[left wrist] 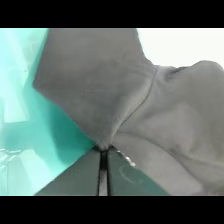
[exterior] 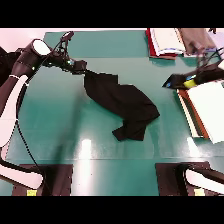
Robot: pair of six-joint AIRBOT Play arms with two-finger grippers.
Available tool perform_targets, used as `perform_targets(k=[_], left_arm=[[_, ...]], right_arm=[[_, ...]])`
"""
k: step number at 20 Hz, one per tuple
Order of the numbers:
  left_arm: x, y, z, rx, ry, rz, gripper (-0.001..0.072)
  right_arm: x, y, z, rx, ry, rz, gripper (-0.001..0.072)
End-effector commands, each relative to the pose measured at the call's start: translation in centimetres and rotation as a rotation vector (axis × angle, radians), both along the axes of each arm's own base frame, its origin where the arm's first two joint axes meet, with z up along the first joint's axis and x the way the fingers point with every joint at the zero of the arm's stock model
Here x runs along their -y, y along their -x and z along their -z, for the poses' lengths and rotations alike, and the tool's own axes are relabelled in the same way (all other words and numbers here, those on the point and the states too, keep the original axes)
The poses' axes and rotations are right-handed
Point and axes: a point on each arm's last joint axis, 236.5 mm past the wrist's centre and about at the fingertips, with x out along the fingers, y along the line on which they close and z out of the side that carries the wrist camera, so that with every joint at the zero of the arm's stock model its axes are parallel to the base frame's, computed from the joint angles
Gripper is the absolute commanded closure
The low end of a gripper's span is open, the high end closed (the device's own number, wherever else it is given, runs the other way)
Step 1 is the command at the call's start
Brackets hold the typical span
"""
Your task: Fold the shirts.
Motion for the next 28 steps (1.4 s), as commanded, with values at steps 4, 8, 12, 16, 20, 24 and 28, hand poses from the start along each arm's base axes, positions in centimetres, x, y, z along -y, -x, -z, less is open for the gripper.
perform_targets(k=[4,8,12,16,20,24,28], left_arm=[[0.0,0.0,-0.8,0.013,-0.001,0.009,0.068],[0.0,0.1,-0.8,0.012,-0.001,0.009,0.068],[0.0,0.4,-0.6,-0.002,-0.004,0.019,0.068],[-0.4,0.9,-5.5,0.103,-0.002,0.015,0.0681],[-2.1,4.7,-23.3,0.526,0.015,-0.006,0.0681],[-4.2,15.7,-39.6,0.921,0.074,-0.021,0.0681],[-6.3,24.9,-47.7,1.187,0.12,-0.057,0.0681]], right_arm=[[-5.5,-2.5,9.1,-0.142,-0.138,-0.02,0.0188],[-8.7,-4.5,11.3,-0.167,-0.132,-0.091,0.0226],[-10.0,-7.7,10.0,-0.055,-0.113,-0.168,0.0697],[-10.0,-10.6,0.4,0.179,-0.112,-0.191,0.0698],[-9.5,-8.0,-18.4,0.569,-0.104,-0.237,0.0698],[-9.4,0.5,-32.4,0.859,-0.089,-0.302,0.0698],[-8.3,7.2,-39.4,1.049,-0.066,-0.292,0.0698]])
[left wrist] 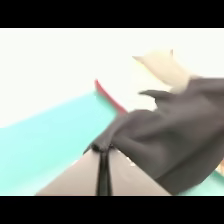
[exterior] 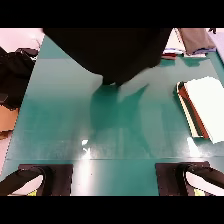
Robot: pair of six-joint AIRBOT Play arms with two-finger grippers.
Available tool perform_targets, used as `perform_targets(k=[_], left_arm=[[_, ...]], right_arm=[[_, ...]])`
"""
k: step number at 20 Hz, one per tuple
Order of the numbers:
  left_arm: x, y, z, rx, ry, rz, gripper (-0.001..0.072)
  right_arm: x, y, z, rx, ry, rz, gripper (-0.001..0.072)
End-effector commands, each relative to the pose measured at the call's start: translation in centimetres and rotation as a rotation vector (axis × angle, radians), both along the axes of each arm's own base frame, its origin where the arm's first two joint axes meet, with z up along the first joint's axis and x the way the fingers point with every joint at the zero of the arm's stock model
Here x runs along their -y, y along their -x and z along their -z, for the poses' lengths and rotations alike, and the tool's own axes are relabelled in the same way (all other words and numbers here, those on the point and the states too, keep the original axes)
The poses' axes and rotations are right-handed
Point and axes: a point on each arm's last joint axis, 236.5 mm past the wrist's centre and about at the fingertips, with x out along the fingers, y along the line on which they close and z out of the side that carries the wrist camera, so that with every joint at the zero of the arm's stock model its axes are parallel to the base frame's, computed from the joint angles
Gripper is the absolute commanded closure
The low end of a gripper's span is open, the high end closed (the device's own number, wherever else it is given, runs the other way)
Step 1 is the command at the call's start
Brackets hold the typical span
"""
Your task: Fold the shirts.
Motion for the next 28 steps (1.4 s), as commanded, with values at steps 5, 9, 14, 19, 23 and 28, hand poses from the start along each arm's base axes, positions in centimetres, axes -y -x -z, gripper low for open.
perform_targets(k=[5,9,14,19,23,28], left_arm=[[-2.7,9.4,-8.6,0.309,0.055,-0.047,0.0681],[-3.6,-0.2,-2.0,0.109,-0.081,-0.161,0.0681],[-2.3,-14.1,16.5,-0.394,-0.217,-0.185,0.068],[-1.3,-19.3,33.6,-0.761,-0.306,-0.16,0.0681],[-1.9,-19.4,36.6,-0.831,-0.358,-0.169,0.068],[-4.5,-19.4,36.9,-0.864,-0.353,-0.22,0.068]], right_arm=[[3.0,7.1,-6.7,0.159,-0.024,0.119,0.0698],[2.4,2.5,-2.2,0.0,-0.036,0.128,0.0699],[-2.5,-4.5,13.0,-0.364,0.017,0.064,0.0699],[-7.4,-6.9,28.1,-0.63,0.075,0.037,0.0698],[-8.6,-7.0,32.6,-0.7,0.101,0.032,0.0693],[-6.8,-7.5,30.2,-0.653,0.076,0.062,0.0248]])
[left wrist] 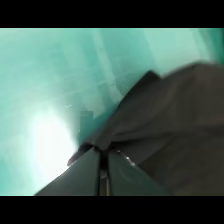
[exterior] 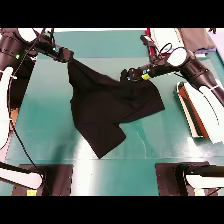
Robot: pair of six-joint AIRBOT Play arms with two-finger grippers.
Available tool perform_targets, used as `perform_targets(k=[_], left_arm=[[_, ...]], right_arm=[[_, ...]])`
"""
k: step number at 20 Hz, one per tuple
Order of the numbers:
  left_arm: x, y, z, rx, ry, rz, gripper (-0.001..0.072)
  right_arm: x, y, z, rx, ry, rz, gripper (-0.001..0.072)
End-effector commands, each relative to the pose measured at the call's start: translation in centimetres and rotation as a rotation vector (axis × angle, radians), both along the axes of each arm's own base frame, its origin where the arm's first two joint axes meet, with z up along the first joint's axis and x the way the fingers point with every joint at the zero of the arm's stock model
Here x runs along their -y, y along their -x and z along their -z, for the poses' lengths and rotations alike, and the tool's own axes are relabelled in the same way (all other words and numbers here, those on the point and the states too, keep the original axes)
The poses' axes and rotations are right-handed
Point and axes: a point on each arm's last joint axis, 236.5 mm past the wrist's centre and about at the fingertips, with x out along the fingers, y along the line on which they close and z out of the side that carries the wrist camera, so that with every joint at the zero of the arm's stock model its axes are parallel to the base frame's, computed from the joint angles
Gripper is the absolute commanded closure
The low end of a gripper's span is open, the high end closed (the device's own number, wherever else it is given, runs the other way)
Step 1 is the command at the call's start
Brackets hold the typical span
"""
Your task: Fold the shirts.
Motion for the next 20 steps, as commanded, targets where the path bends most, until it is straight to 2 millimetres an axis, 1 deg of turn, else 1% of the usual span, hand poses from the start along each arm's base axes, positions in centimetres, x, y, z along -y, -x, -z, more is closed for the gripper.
perform_targets(k=[1,2,3,4,6,8,10,11,12,14,16,17,19,20], left_arm=[[-2.5,0.2,1.3,-0.063,-0.004,-0.062,0.0679],[-3.6,0.4,1.5,-0.084,0.014,-0.094,0.0677],[-4.6,0.6,1.6,-0.108,0.034,-0.114,0.0476],[-5.6,1.0,1.8,-0.138,0.061,-0.13,0.0206],[-7.3,2.2,2.2,-0.211,0.126,-0.157,0.0208],[-8.8,3.7,2.5,-0.286,0.181,-0.176,0.0209],[-9.6,5.1,3.1,-0.335,0.221,-0.195,0.0209],[-9.7,6.0,3.8,-0.348,0.23,-0.211,0.0209],[-9.7,7.1,4.8,-0.364,0.231,-0.224,0.0209],[-9.3,10.5,8.0,-0.423,0.241,-0.252,0.0209],[-8.8,14.7,11.8,-0.482,0.25,-0.29,0.0208],[-8.5,17.1,13.7,-0.52,0.252,-0.306,0.0208],[-7.8,21.2,16.7,-0.584,0.264,-0.327,0.0208],[-7.1,22.6,17.6,-0.607,0.287,-0.331,0.0208]], right_arm=[[1.9,-0.5,-1.8,0.037,-0.01,0.04,0.0249],[2.9,-0.5,-2.8,0.05,-0.013,0.056,0.025],[3.9,-0.2,-3.6,0.055,-0.013,0.067,0.0252],[4.8,0.1,-4.3,0.057,-0.012,0.075,0.0252],[6.4,0.9,-5.6,0.06,-0.009,0.089,0.0253],[7.3,1.5,-7.0,0.081,-0.011,0.099,0.0259],[7.5,2.0,-8.5,0.113,-0.018,0.101,0.026],[7.5,2.3,-9.2,0.126,-0.021,0.099,0.0259],[7.5,2.6,-9.8,0.14,-0.024,0.098,0.026],[7.4,3.1,-10.7,0.162,-0.029,0.093,0.0259],[7.4,3.4,-11.3,0.175,-0.033,0.092,0.026],[7.4,3.4,-11.4,0.177,-0.034,0.093,0.026],[7.3,3.5,-11.5,0.178,-0.036,0.092,0.026],[7.2,3.5,-11.5,0.177,-0.042,0.092,0.026]])
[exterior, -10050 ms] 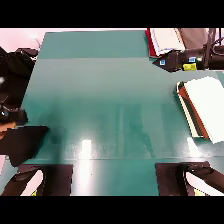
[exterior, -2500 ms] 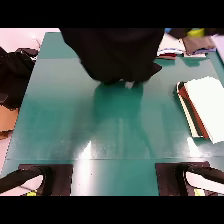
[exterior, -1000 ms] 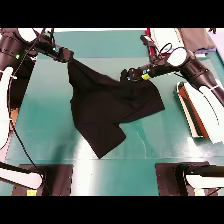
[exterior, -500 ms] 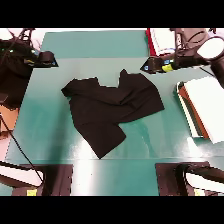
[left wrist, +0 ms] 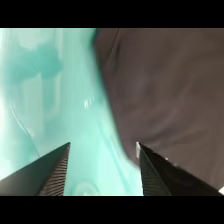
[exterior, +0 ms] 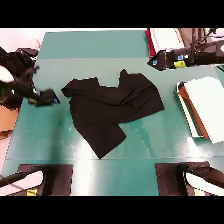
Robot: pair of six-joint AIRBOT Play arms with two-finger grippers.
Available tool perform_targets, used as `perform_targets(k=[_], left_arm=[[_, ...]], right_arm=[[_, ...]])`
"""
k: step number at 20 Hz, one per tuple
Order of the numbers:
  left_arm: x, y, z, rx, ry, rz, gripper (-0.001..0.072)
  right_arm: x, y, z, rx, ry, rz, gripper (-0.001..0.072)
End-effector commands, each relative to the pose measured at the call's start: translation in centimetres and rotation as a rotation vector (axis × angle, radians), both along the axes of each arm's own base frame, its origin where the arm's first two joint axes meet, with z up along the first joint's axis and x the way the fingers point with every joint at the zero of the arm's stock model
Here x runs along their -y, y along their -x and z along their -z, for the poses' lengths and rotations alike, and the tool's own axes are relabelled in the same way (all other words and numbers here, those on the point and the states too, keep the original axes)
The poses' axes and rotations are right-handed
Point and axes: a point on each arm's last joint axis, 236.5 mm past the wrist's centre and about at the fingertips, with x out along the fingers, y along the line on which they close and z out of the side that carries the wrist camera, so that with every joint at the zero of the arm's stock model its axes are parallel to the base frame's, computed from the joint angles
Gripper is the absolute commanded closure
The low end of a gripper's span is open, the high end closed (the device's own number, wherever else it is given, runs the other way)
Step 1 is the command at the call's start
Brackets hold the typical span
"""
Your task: Fold the shirts.
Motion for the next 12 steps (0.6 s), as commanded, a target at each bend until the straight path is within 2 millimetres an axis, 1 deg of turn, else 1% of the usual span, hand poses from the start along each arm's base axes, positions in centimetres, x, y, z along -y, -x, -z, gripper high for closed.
perform_targets(k=[1,3,5,7,11,12], left_arm=[[1.9,6.1,4.5,-0.073,0.067,-0.035,0.0208],[3.6,7.4,5.5,-0.1,0.139,-0.043,0.0208],[5.1,7.7,6.3,-0.088,0.183,-0.042,0.0209],[6.5,7.4,7.0,-0.054,0.163,-0.011,0.0209],[9.7,6.1,7.3,0.021,0.135,0.011,0.0208],[10.4,6.3,7.7,0.012,0.133,0.016,0.0209]], right_arm=[[-0.1,0.2,-0.4,0.007,-0.009,-0.001,0.0261],[-0.1,0.2,-0.4,0.006,-0.009,0.0,0.026],[-0.1,0.2,-0.4,0.005,-0.011,0.001,0.0261],[-0.1,0.2,-0.4,0.004,-0.012,0.002,0.0261],[-0.1,0.5,-0.2,-0.011,-0.011,-0.003,0.0261],[-0.1,0.5,-0.2,-0.015,-0.013,0.0,0.0261]])
